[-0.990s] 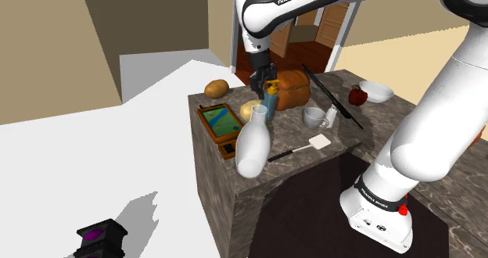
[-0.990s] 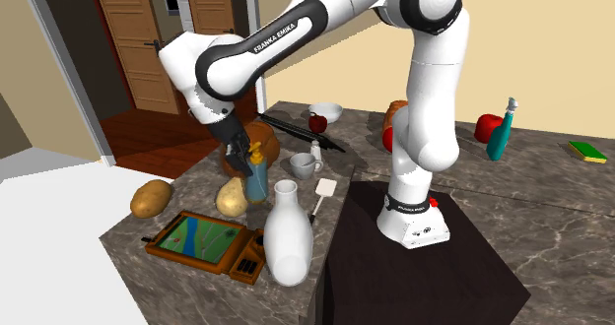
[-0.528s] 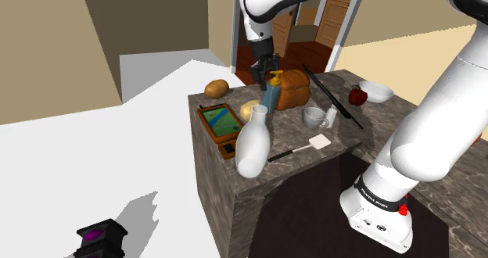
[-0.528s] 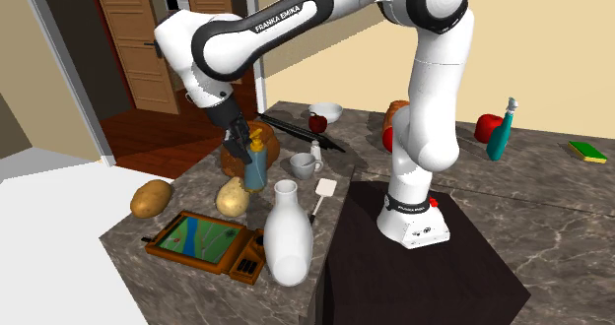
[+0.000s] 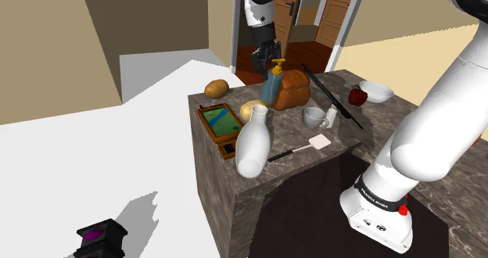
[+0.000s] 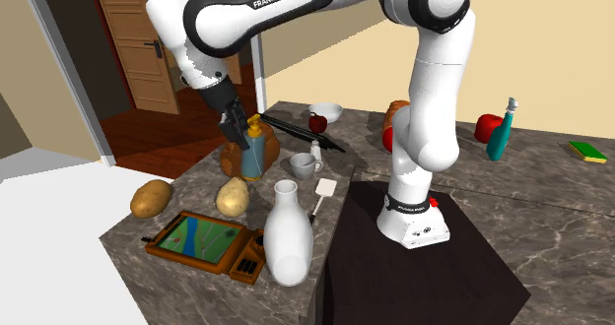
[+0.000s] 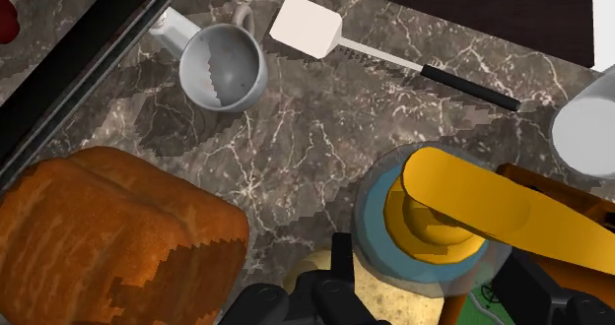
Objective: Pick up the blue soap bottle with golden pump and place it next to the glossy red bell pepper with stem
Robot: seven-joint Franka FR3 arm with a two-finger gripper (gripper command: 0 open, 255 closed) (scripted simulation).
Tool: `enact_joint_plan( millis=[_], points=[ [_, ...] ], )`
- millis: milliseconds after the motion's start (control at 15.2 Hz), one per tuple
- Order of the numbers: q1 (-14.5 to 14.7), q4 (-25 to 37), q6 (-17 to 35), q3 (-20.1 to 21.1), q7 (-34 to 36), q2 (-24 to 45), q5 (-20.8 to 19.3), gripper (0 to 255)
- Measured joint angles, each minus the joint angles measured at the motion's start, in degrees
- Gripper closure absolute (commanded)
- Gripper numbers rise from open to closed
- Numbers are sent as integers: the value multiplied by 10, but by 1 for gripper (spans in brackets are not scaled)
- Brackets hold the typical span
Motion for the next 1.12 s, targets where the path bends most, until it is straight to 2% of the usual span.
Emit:
enact_joint_plan(
  millis=[1122],
  points=[
    [1, 135, -131, 1, -9, 4, -2, 255]
  ],
)
